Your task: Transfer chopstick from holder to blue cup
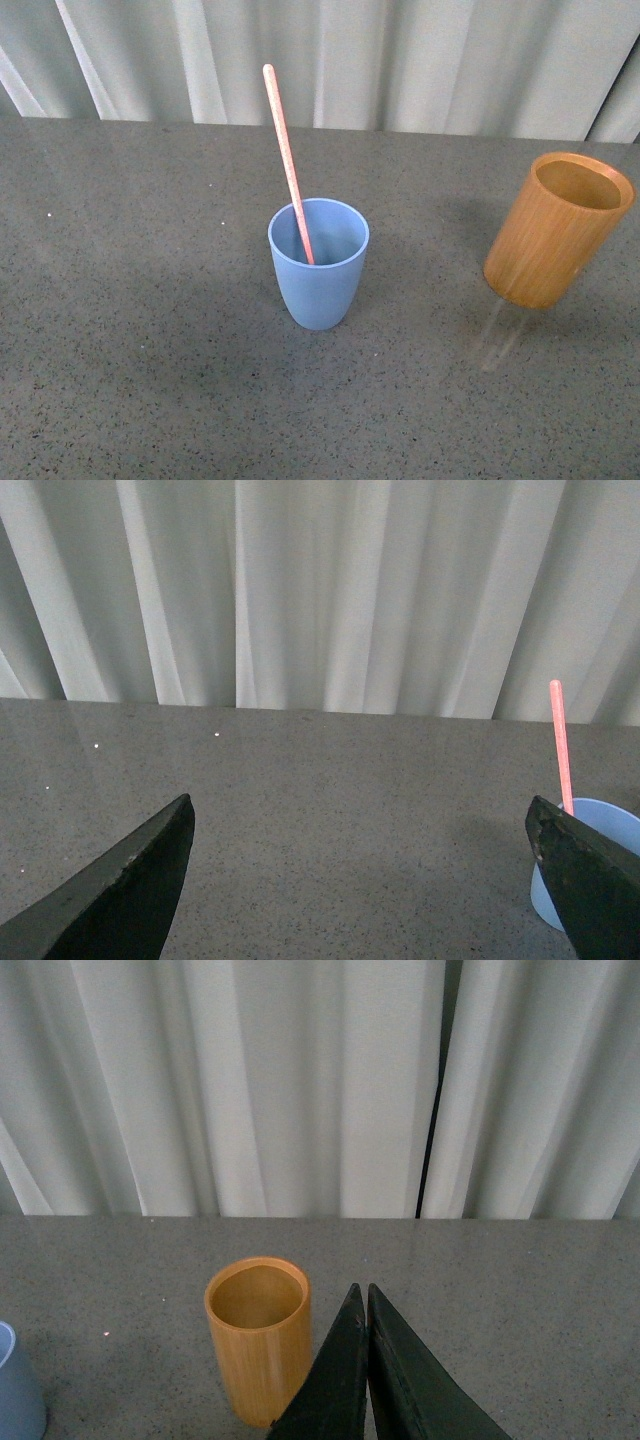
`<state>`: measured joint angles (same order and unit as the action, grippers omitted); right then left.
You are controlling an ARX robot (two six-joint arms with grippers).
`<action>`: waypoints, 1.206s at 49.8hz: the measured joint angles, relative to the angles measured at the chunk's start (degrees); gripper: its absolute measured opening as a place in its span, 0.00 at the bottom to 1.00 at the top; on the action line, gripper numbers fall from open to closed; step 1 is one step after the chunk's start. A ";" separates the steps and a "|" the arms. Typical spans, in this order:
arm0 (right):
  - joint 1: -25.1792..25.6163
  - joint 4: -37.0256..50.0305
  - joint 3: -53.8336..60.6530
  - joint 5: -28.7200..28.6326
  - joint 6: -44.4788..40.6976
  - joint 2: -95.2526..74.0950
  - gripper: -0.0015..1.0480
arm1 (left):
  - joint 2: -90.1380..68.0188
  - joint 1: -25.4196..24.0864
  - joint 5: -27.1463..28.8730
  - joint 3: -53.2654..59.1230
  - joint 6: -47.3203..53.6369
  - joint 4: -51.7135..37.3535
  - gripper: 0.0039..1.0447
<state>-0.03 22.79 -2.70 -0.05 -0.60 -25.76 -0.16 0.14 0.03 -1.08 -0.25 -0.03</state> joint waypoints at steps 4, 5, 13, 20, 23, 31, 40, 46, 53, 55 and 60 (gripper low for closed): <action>0.00 -1.60 0.48 0.00 0.02 2.14 0.01 | 0.00 0.00 0.02 0.00 0.00 0.00 0.94; 0.00 -1.90 0.61 0.00 0.02 2.60 0.01 | 0.00 0.00 0.00 0.00 0.00 0.00 0.94; 0.00 -1.57 1.73 0.00 0.02 4.63 0.01 | 0.00 0.00 0.00 0.00 0.00 0.00 0.94; 0.00 -4.33 1.75 0.00 0.02 7.48 0.01 | 0.00 0.00 0.00 0.00 0.00 0.00 0.94; 0.00 -6.01 1.75 0.00 0.02 9.22 0.01 | 0.00 0.00 0.00 0.00 0.00 0.00 0.94; 0.00 -9.14 1.75 0.00 0.02 12.28 0.01 | 0.00 0.00 0.00 0.00 0.00 0.00 0.94; 0.00 -11.50 1.75 0.00 0.02 14.71 0.01 | 0.00 0.00 0.00 0.00 0.00 0.00 0.94; 0.00 -13.25 1.73 0.02 0.02 16.41 0.01 | 0.00 0.00 0.00 0.00 0.00 0.00 0.94; 0.00 -22.38 1.70 0.07 0.04 24.39 0.01 | 0.00 0.00 0.04 0.00 0.00 0.00 0.94; 0.00 -22.40 1.70 0.02 0.04 25.24 0.01 | -0.02 0.00 0.07 0.00 0.00 0.00 0.94; 0.00 -22.64 1.70 0.04 0.04 25.51 0.01 | 0.04 0.00 0.00 0.00 0.00 0.00 0.94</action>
<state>-0.03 0.14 -0.99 -0.01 -0.56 -0.25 -0.12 0.14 0.03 -1.08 -0.25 -0.03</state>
